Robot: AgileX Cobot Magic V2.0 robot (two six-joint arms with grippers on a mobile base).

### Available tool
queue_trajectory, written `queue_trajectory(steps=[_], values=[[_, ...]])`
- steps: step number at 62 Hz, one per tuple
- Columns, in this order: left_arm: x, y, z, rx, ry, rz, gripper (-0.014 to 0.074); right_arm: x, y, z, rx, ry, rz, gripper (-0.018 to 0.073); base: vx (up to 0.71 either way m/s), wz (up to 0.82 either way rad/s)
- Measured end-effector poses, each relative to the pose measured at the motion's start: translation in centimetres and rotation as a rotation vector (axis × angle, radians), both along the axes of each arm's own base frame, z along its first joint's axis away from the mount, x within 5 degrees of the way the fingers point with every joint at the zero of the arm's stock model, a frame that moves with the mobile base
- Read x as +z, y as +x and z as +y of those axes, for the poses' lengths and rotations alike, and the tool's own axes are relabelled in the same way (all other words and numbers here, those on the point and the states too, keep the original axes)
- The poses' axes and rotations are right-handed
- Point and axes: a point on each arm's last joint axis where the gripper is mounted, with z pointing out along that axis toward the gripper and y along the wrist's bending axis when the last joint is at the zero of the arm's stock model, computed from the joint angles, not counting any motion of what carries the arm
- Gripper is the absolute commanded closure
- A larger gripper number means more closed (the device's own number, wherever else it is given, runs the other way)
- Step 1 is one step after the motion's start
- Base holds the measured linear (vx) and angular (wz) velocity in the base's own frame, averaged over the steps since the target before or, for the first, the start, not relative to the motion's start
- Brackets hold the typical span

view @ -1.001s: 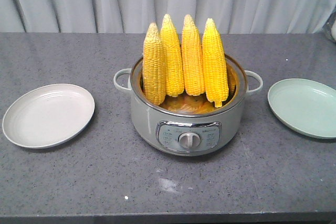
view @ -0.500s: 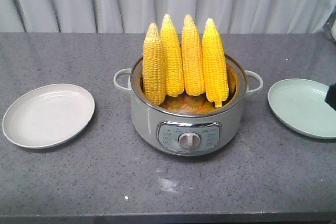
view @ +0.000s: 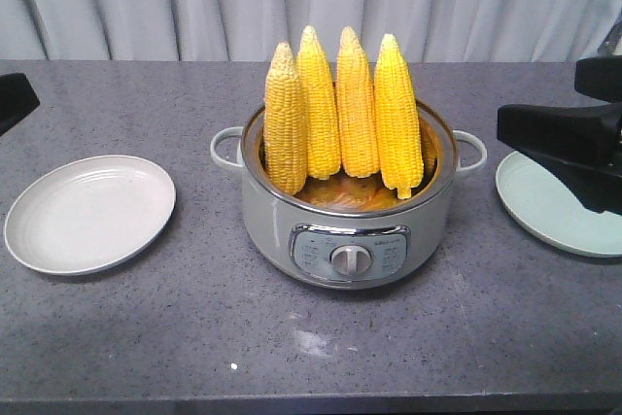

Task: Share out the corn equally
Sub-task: 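Reach the right gripper into the pot and grasp the nearest corn cob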

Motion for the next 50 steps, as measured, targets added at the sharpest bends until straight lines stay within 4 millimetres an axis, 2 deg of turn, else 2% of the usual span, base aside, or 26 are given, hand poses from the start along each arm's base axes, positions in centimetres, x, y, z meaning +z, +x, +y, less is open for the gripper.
queue_trajectory(steps=[9, 18, 29, 35, 43, 50], values=[[0.0, 0.1, 0.0, 0.000, 0.001, 0.001, 0.0210, -0.2, 1.1, -0.3, -0.038, 0.004, -0.004, -0.0158, 0.00, 0.00], [0.0, 0.1, 0.0, 0.000, 0.001, 0.002, 0.0156, 0.1, 4.2, -0.5, -0.061, -0.001, 0.006, -0.0154, 0.00, 0.00], [-0.1, 0.2, 0.0, 0.000, 0.001, 0.008, 0.0156, 1.7, 11.0, -0.2, -0.044, 0.006, 0.019, -0.0144, 0.00, 0.00], [-0.1, 0.3, 0.0, 0.000, 0.001, 0.009, 0.0156, 1.6, 14.8, 0.9, -0.015, 0.013, 0.038, -0.0144, 0.00, 0.00], [-0.1, 0.3, 0.0, 0.000, 0.001, 0.009, 0.0156, -0.1, 19.2, 1.8, -0.010, 0.008, 0.092, -0.0140, 0.00, 0.00], [-0.1, 0.3, 0.0, 0.000, 0.001, 0.009, 0.0156, -2.5, 22.4, 2.0, -0.015, 0.005, 0.154, -0.0135, 0.00, 0.00]])
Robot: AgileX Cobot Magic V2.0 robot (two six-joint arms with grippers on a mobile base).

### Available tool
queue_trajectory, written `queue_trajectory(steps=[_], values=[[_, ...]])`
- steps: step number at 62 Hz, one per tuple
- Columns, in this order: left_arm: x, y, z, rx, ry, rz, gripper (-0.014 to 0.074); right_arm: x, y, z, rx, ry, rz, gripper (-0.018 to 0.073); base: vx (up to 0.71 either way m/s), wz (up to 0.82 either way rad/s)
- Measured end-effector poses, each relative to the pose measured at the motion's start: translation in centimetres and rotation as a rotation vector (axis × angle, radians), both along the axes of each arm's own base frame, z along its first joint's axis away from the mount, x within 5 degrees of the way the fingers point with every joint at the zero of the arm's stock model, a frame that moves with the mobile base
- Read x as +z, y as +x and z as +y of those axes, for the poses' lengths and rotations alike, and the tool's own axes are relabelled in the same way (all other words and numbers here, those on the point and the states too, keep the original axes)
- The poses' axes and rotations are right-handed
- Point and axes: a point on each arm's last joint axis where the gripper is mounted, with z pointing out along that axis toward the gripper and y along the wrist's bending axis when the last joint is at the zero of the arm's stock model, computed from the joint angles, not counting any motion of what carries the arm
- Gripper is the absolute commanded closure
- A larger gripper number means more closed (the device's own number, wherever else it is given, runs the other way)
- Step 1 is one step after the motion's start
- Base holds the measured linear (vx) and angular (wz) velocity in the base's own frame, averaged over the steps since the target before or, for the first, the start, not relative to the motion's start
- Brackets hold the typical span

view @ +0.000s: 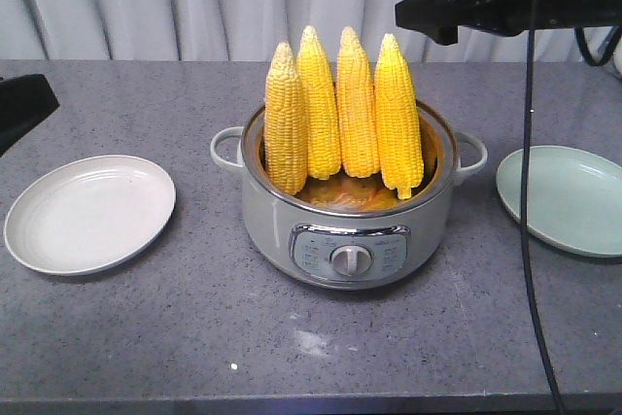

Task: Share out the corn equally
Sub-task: 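Reach the right gripper into the pot and grasp the nearest corn cob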

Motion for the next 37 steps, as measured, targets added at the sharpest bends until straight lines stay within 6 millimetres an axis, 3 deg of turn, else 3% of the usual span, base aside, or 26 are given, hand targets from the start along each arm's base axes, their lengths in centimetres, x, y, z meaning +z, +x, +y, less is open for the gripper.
queue_trajectory(steps=[13, 23, 37], values=[[0.0, 0.0, 0.0, 0.000, 0.000, 0.000, 0.0156, -4.1, 3.2, 0.8, 0.012, -0.004, 0.090, -0.0125, 0.00, 0.00], [0.0, 0.0, 0.0, 0.000, -0.003, 0.000, 0.0156, -5.2, 3.9, 2.0, 0.016, -0.011, 0.092, -0.0120, 0.00, 0.00], [0.0, 0.0, 0.0, 0.000, -0.006, 0.000, 0.0156, -6.3, 4.6, 2.1, 0.003, -0.008, 0.108, -0.0098, 0.00, 0.00]])
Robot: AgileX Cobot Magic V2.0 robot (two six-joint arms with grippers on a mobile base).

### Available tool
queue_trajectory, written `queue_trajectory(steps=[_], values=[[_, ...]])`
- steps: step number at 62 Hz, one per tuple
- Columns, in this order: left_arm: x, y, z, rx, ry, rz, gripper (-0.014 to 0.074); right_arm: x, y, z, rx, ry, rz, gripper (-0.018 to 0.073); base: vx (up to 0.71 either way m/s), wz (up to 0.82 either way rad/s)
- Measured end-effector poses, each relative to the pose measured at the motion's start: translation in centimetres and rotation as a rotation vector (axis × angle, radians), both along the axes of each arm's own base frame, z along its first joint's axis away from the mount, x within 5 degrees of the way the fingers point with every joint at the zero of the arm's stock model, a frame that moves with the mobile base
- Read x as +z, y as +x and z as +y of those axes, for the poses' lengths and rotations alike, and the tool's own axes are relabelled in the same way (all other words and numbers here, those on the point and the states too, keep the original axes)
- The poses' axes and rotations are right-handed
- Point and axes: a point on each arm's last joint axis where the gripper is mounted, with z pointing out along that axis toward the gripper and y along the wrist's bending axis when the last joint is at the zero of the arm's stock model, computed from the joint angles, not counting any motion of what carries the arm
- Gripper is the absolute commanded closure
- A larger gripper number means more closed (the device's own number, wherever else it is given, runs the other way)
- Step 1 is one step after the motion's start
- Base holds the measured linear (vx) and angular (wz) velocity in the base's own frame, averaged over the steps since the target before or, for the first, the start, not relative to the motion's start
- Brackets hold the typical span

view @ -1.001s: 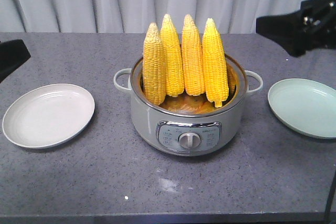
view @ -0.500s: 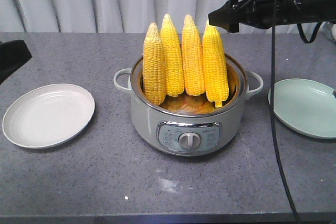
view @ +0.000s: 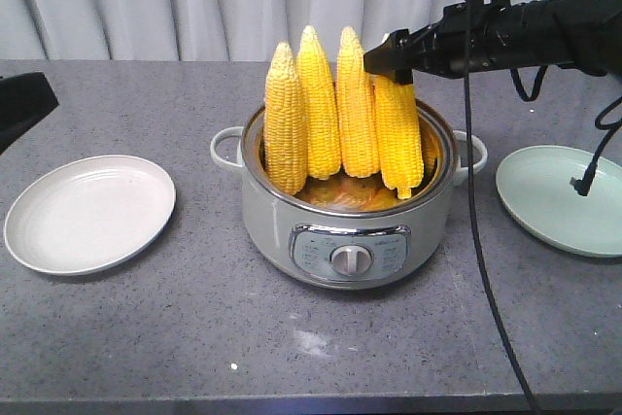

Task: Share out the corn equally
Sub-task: 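Reach the right gripper into the pot and grasp the nearest corn cob, then lift the corn cob with the right gripper and lower it onto the pale green plate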

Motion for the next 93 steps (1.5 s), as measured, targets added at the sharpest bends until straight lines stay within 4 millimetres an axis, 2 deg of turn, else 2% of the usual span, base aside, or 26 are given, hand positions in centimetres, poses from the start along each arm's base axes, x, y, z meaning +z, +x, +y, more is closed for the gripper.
queue_trajectory(steps=[6, 14, 34, 39, 47, 55, 59, 67, 73, 77, 82, 87, 93], values=[[0.0, 0.0, 0.0, 0.000, 0.000, 0.000, 0.0156, -0.7, 0.0, 0.2, 0.025, 0.000, 0.033, -0.0057, 0.00, 0.00], [0.0, 0.0, 0.0, 0.000, 0.000, 0.000, 0.0156, -0.9, -0.1, 0.3, 0.045, 0.001, 0.051, 0.0068, 0.00, 0.00], [0.0, 0.0, 0.0, 0.000, 0.000, 0.000, 0.0156, -0.8, -0.5, 0.5, 0.072, 0.008, 0.077, 0.0569, 0.00, 0.00], [0.0, 0.0, 0.0, 0.000, 0.000, 0.000, 0.0157, 0.0, -0.9, 0.4, 0.079, -0.007, 0.050, 0.0571, 0.00, 0.00], [0.0, 0.0, 0.0, 0.000, 0.000, 0.000, 0.0158, 3.7, -2.3, 0.0, 0.054, -0.016, -0.072, 0.0570, 0.00, 0.00], [0.0, 0.0, 0.0, 0.000, 0.000, 0.000, 0.0158, 9.9, -5.4, -0.9, -0.027, 0.003, -0.271, 0.0569, 0.00, 0.00], [0.0, 0.0, 0.0, 0.000, 0.000, 0.000, 0.0158, 13.2, -7.8, -1.8, -0.062, 0.018, -0.368, 0.0568, 0.00, 0.00], [0.0, 0.0, 0.0, 0.000, 0.000, 0.000, 0.0158, 18.5, -12.8, -4.6, -0.143, 0.040, -0.507, 0.0566, 0.00, 0.00], [0.0, 0.0, 0.0, 0.001, 0.000, 0.000, 0.0158, 20.3, -15.1, -7.9, -0.255, 0.053, -0.523, 0.0566, 0.00, 0.00], [0.0, 0.0, 0.0, 0.001, 0.000, 0.000, 0.0160, 20.1, -15.6, -10.0, -0.324, 0.063, -0.470, 0.0566, 0.00, 0.00], [0.0, 0.0, 0.0, 0.001, 0.000, 0.000, 0.0169, 18.8, -15.2, -13.1, -0.402, 0.062, -0.355, 0.0566, 0.00, 0.00], [0.0, 0.0, 0.0, 0.001, 0.000, 0.000, 0.0172, 16.5, -13.8, -15.6, -0.446, 0.073, -0.225, 0.0564, 0.00, 0.00], [0.0, 0.0, 0.0, 0.000, 0.000, 0.000, 0.0172, 13.5, -11.7, -17.3, -0.438, 0.082, -0.086, 0.0561, 0.00, 0.00]])
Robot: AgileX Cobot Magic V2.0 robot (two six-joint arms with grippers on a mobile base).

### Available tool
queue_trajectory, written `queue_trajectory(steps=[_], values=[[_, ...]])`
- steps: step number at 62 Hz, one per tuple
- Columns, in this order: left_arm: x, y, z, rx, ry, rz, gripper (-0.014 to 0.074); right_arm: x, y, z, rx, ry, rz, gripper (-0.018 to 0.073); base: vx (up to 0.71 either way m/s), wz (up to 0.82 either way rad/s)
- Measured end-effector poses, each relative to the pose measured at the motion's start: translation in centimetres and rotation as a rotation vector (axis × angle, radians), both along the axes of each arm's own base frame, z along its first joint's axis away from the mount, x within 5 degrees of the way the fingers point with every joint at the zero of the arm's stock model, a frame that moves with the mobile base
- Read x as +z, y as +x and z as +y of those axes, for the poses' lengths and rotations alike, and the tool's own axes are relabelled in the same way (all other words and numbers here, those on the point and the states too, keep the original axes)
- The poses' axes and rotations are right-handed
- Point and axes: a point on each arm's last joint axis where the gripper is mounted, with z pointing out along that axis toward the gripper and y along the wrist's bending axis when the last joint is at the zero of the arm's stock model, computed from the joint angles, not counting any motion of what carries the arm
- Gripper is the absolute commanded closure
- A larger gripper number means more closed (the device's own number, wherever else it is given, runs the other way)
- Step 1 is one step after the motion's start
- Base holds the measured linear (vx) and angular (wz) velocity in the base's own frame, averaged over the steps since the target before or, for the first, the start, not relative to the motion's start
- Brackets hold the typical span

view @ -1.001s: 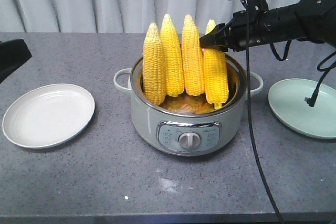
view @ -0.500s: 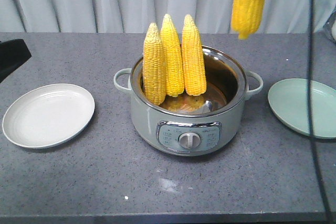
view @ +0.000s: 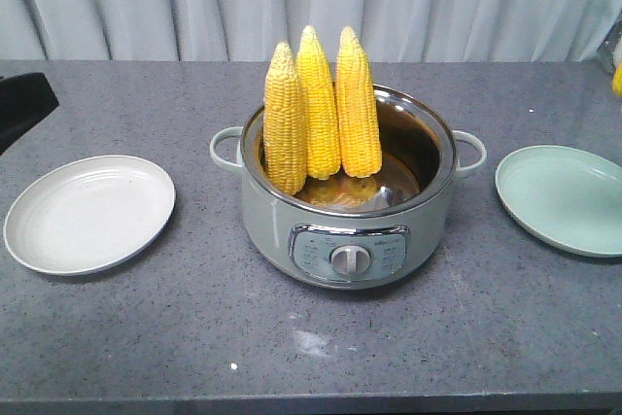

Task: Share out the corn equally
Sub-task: 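Lift the corn cob with the right gripper and lower it onto the pale green plate, then open the right gripper, raise it away, and move the left gripper toward the pot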

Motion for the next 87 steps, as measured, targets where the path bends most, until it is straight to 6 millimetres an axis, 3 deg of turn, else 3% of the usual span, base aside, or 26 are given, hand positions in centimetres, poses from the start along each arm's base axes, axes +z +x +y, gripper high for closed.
queue_trajectory(steps=[15, 23, 31, 39, 46, 58, 63, 71, 76, 87], values=[[0.0, 0.0, 0.0, -0.005, 0.000, 0.001, 0.0172, -9.4, 6.4, -2.7, 0.035, 0.106, 0.261, 0.0547, 0.00, 0.00], [0.0, -0.1, -0.1, -0.015, 0.001, 0.002, 0.0172, -14.3, 8.6, -3.7, 0.047, 0.139, 0.363, 0.0531, 0.00, 0.00], [0.0, -0.1, -0.2, -0.023, 0.001, 0.003, 0.0172, -17.5, 9.8, -4.3, 0.041, 0.157, 0.422, 0.0508, 0.00, 0.00], [0.0, -0.1, -0.2, -0.023, 0.001, 0.003, 0.0172, -19.1, 10.3, -4.6, 0.037, 0.157, 0.459, 0.0434, 0.00, 0.00], [0.0, -0.1, -0.2, -0.024, 0.001, 0.004, 0.0172, -19.4, 10.3, -4.7, 0.038, 0.140, 0.471, 0.0312, 0.00, 0.00], [-0.4, 0.2, -0.4, -0.060, 0.003, 0.029, 0.0170, -19.5, 10.1, -4.6, 0.055, 0.143, 0.487, 0.0010, 0.00, 0.00], [-0.7, 0.7, -0.5, -0.064, 0.002, 0.052, 0.0170, -19.5, 10.1, -4.5, 0.064, 0.148, 0.496, -0.0060, 0.00, 0.00], [-1.4, 1.7, -0.5, -0.066, 0.002, 0.090, 0.0162, -19.4, 10.0, -4.4, 0.051, 0.174, 0.509, -0.0061, 0.00, 0.00], [-1.8, 2.3, -0.5, -0.067, -0.006, 0.116, 0.0148, -18.2, 9.6, -4.2, 0.051, 0.188, 0.491, -0.0035, 0.00, 0.00], [-1.1, 4.5, -0.6, -0.078, -0.024, 0.140, 0.0077, -11.5, 6.9, -2.3, 0.095, 0.200, 0.361, -0.0008, 0.00, 0.00]])
